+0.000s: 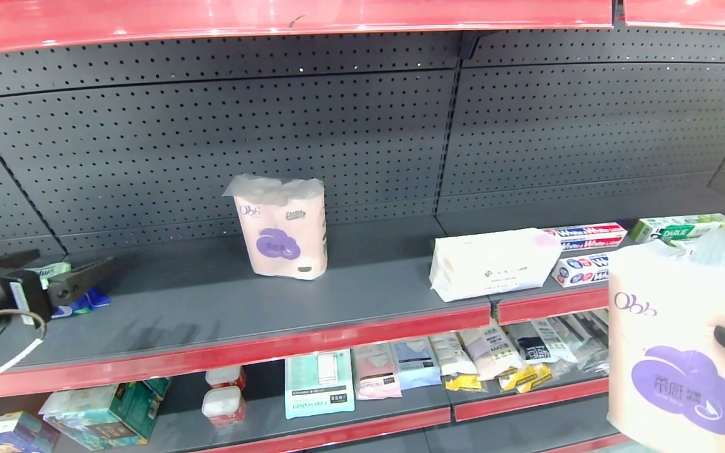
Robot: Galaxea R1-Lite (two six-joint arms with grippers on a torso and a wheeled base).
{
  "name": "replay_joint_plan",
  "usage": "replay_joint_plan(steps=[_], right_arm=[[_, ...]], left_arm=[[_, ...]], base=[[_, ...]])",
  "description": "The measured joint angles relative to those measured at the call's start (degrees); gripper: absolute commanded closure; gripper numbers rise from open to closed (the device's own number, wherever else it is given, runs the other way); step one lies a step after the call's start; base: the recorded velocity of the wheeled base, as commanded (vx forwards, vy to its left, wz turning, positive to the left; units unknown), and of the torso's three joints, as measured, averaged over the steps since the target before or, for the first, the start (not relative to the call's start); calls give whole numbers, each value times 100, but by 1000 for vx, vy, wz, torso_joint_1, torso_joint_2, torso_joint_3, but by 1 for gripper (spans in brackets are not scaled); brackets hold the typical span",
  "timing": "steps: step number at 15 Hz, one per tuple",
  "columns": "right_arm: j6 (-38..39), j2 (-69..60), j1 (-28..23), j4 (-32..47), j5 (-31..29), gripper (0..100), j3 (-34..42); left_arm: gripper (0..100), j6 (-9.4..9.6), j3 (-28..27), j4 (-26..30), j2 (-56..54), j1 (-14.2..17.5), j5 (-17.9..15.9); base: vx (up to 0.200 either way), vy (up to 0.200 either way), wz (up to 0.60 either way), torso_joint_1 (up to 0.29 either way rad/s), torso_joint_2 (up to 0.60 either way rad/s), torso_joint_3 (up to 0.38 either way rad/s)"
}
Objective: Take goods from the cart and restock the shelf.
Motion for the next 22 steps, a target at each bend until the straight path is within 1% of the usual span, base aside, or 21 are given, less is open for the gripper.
replay_joint_plan(steps=[1,2,4,5,7,9,10,11,13,14,18,22], right_arm=[[-7,5,-41,0,0,100,0],[-29,17,-155,0,2,100,0],[-139,41,-300,11,-11,100,0],[-150,57,-330,18,-17,100,-5],[-169,99,-355,10,-112,100,-7],[-233,154,-358,7,-213,100,-27],[-251,177,-358,11,-249,100,-33],[-299,195,-358,7,-255,100,-40],[-394,217,-358,16,-260,100,-40],[-402,223,-358,21,-263,100,-40],[-449,289,-366,10,-374,100,-40],[-460,304,-367,33,-383,100,-40]], left_arm=[[0,328,-33,-350,491,199,-572],[0,600,-68,-547,942,318,-1012],[0,1070,-346,-998,1965,469,-1882],[0,1209,-636,-1136,2439,508,-2236],[0,1389,-1417,-1295,3335,505,-2888],[0,1421,-2125,-1321,4013,371,-3345],[0,1418,-2455,-1300,4286,284,-3515],[0,1398,-2744,-1220,4492,205,-3613],[0,1358,-3244,-859,4807,56,-3824],[0,1352,-3467,-736,4923,-18,-3878],[0,1330,-4147,-572,5289,-300,-4067],[0,1319,-4567,-525,5585,-394,-4273]], base=[[0,0,0,0,0,0],[0,0,0,0,0,0],[0,0,0,0,0,0],[0,0,0,0,0,0],[0,0,0,0,0,0],[0,0,0,0,0,0],[0,0,0,0,0,0],[0,0,0,0,0,0],[0,0,0,0,0,0],[0,0,0,0,0,0],[0,0,0,0,0,0],[0,0,0,0,0,0]])
